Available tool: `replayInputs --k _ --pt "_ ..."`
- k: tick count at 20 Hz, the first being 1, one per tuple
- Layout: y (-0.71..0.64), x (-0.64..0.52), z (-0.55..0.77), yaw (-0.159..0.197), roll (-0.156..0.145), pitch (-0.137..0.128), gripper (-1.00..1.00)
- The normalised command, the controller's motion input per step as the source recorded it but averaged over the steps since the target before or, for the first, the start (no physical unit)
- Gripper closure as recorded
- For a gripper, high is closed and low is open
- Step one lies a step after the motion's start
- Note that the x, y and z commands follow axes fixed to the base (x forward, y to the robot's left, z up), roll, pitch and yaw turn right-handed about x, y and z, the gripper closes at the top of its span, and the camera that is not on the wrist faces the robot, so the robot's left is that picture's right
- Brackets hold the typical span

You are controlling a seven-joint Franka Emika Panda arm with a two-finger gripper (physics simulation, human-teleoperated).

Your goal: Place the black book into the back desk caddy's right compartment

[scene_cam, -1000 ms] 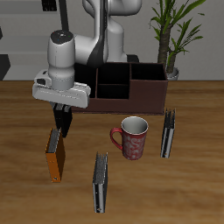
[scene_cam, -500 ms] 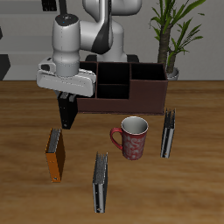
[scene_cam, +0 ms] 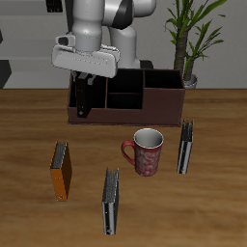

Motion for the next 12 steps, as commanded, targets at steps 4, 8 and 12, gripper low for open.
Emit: replayInputs --k 4,8,12 --pt "0.25 -0.41 0.48 0.029 -0.038 -0.023 1.0" --pt "0.19 -0.46 0.45 -0.006 0.002 -0.027 1.0" --pt "0.29 -0.59 0.49 0.059 -0.017 -0.073 1.0"
